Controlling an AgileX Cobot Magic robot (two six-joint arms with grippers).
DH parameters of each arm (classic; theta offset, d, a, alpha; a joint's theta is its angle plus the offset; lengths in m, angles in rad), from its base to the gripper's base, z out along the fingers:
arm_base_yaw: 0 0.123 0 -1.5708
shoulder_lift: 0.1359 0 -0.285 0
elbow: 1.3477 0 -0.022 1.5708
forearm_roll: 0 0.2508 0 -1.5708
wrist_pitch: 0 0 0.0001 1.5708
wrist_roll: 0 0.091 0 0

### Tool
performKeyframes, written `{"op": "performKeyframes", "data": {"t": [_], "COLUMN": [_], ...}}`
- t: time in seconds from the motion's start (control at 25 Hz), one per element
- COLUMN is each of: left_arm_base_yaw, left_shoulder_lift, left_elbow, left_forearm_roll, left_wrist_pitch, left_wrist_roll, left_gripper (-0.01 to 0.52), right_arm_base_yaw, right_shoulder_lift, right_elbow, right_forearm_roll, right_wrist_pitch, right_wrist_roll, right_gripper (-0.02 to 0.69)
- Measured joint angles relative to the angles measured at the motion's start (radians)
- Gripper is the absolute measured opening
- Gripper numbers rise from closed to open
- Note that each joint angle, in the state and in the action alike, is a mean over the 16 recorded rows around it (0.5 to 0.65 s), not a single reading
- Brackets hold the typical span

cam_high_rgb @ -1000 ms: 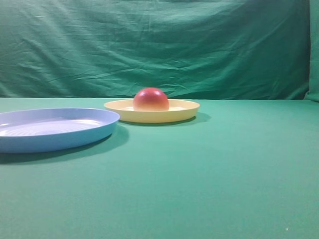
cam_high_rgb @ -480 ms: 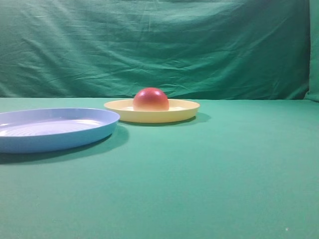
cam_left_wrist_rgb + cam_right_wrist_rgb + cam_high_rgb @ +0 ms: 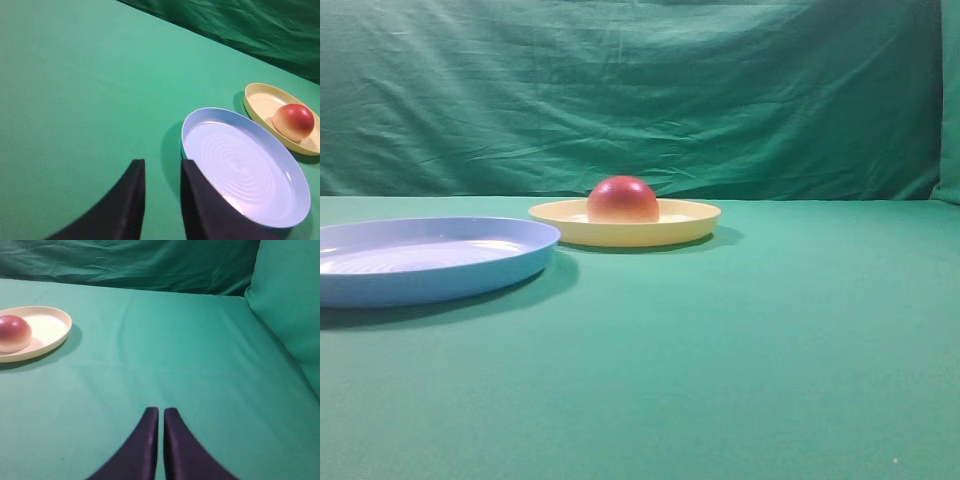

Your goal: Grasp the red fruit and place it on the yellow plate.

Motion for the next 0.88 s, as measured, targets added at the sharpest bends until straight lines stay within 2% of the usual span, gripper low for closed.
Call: {"op": "performKeyframes", "data": {"t": [0.88], "left_arm_base_yaw": [0.0], "left_shoulder_lift": [0.0], "left_elbow": [0.0], "left_forearm_roll": [0.0], "left_wrist_pitch": [0.0], "left_wrist_roll": [0.0], "left_gripper": [0.157], "right_arm_base_yaw": [-0.001], "right_shoulder_lift": [-0.005], "right_elbow": [0.011], "right_forearm_roll": [-0.006], "right_wrist_pitch": [-0.002], "right_wrist_roll": [-0.001], "right_gripper": [0.0]}}
